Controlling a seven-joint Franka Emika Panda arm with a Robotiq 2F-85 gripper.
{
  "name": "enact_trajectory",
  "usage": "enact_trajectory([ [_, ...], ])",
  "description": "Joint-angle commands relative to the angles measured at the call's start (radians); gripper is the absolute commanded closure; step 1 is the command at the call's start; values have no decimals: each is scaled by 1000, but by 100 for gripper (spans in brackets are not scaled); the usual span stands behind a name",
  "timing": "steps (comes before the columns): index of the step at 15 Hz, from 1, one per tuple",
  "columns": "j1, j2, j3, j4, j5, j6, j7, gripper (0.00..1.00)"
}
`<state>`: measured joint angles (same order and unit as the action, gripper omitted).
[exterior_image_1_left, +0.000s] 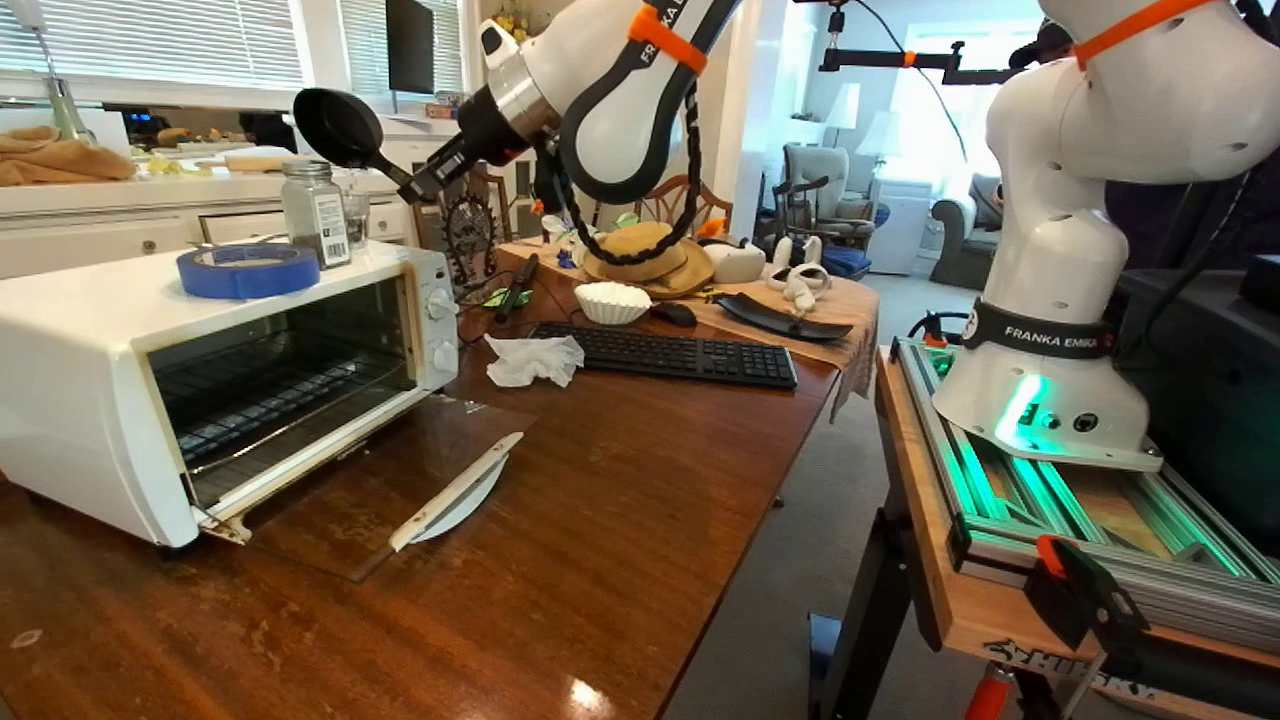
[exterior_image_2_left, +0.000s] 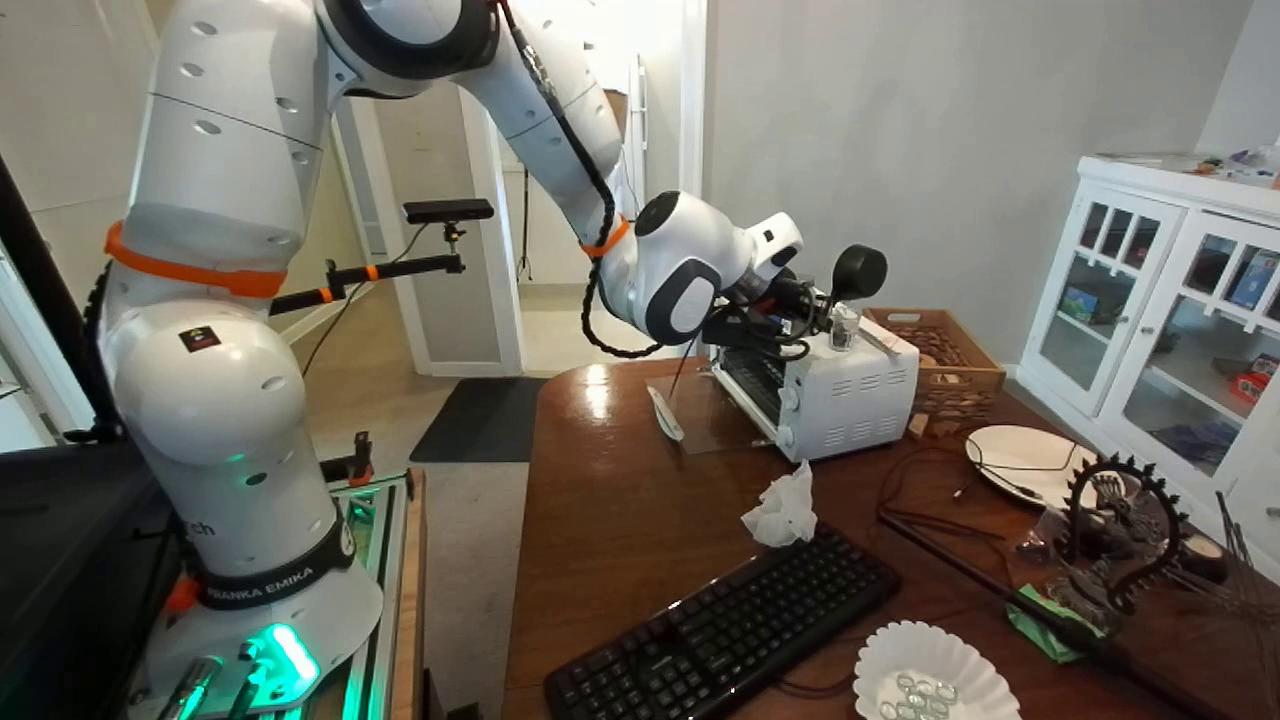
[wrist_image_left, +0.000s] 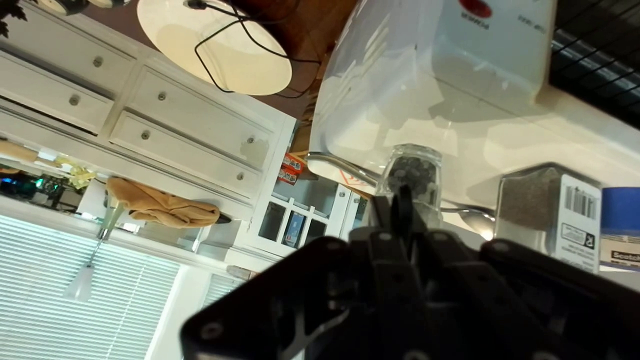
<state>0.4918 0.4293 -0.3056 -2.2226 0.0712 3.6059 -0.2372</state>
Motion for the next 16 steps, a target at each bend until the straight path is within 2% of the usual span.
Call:
enact_trajectory([
  [1, 50, 19, -41, 18, 47, -25, -35, 98],
  [8, 107, 37, -93, 27, 72, -26, -53, 98],
  [16, 214, 71, -205, 35, 137, -28, -129, 98],
])
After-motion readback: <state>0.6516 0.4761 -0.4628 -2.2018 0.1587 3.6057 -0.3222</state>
